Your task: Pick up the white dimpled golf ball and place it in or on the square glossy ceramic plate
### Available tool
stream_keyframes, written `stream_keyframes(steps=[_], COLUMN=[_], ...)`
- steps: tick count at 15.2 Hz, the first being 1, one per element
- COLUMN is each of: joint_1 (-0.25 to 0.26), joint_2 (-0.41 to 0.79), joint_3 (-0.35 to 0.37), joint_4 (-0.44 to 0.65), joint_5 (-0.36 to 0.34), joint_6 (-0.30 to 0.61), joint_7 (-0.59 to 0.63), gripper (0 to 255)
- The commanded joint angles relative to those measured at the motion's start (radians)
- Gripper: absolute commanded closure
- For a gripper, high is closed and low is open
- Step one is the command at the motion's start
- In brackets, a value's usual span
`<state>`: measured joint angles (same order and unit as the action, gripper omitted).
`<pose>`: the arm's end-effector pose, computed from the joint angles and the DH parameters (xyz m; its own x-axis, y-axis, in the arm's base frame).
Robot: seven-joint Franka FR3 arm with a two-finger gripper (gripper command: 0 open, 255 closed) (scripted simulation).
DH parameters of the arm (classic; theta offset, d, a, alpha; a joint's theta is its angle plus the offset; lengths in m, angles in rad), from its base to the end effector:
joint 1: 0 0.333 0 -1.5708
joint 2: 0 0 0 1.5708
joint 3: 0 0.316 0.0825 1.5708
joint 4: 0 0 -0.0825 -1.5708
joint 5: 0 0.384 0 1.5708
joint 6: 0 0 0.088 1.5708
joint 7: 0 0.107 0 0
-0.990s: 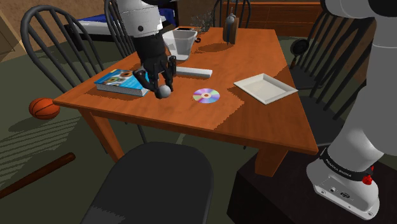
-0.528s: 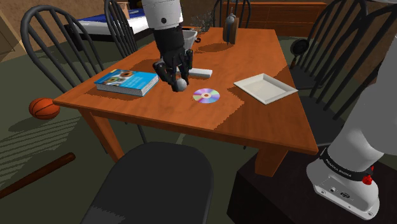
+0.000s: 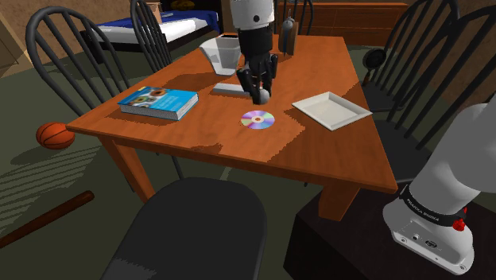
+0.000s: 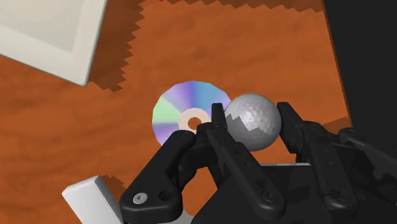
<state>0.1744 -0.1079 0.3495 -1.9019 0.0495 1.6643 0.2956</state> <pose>0.4407 0.2676 0.5305 0.9685 0.2105 -0.1330 0.2160 -0.9760 0.0287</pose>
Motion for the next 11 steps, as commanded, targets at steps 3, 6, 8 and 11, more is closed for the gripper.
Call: stream_keyframes(steps=[3, 6, 8, 11], joint_1=[-0.033, -0.053, -0.067, -0.088], joint_2=[-0.123, -0.205, -0.255, -0.325], joint_3=[-0.057, -0.102, -0.134, -0.183], joint_4=[-0.129, -0.209, -0.257, -0.32], joint_5=[0.017, 0.017, 0.011, -0.005], joint_6=[0.008, 0.006, 0.003, -0.004], joint_7=[-0.101, -0.172, -0.218, -0.286], gripper=[255, 255, 255, 255])
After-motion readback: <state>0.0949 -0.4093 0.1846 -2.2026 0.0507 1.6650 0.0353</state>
